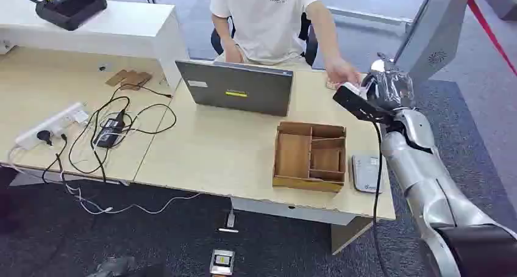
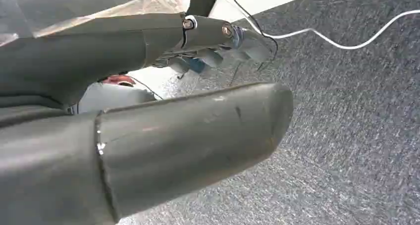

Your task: Pass the card to the sensor for recognition and then transmit it.

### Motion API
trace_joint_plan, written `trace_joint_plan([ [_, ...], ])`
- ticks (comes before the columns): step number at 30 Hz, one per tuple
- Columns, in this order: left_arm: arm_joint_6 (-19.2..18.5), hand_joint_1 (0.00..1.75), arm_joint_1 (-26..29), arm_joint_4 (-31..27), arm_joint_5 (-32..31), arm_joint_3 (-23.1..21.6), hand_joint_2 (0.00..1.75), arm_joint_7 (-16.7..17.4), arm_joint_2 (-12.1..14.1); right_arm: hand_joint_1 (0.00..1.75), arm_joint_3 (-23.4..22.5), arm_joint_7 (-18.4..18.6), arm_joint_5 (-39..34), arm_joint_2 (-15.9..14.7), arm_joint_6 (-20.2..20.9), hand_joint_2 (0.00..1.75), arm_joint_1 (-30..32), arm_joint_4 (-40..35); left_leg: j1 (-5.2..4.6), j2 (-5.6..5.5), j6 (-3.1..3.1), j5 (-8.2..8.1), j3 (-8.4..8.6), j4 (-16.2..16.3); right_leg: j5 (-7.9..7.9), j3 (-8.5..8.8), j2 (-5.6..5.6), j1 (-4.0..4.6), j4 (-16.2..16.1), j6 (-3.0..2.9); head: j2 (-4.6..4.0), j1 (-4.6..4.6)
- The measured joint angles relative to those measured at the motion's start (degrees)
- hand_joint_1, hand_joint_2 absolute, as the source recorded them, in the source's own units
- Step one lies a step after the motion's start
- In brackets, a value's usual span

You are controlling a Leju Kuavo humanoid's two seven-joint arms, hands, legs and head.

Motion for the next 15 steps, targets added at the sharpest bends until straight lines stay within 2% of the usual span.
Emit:
trace_joint_plan([
  [15, 0.07, 0.00, 0.00, 0.00, 0.20, -0.28, 0.00, 0.04, -0.02, 1.75, 0.00, 0.24, -0.50, -0.46, -0.15, 1.75, 0.17, 0.55, 0.00, 0.01, 0.00, 0.00, 0.00, 0.00, 0.00, -0.01, 0.00, 0.00, 0.00, 0.00, 0.00, 0.00],
])
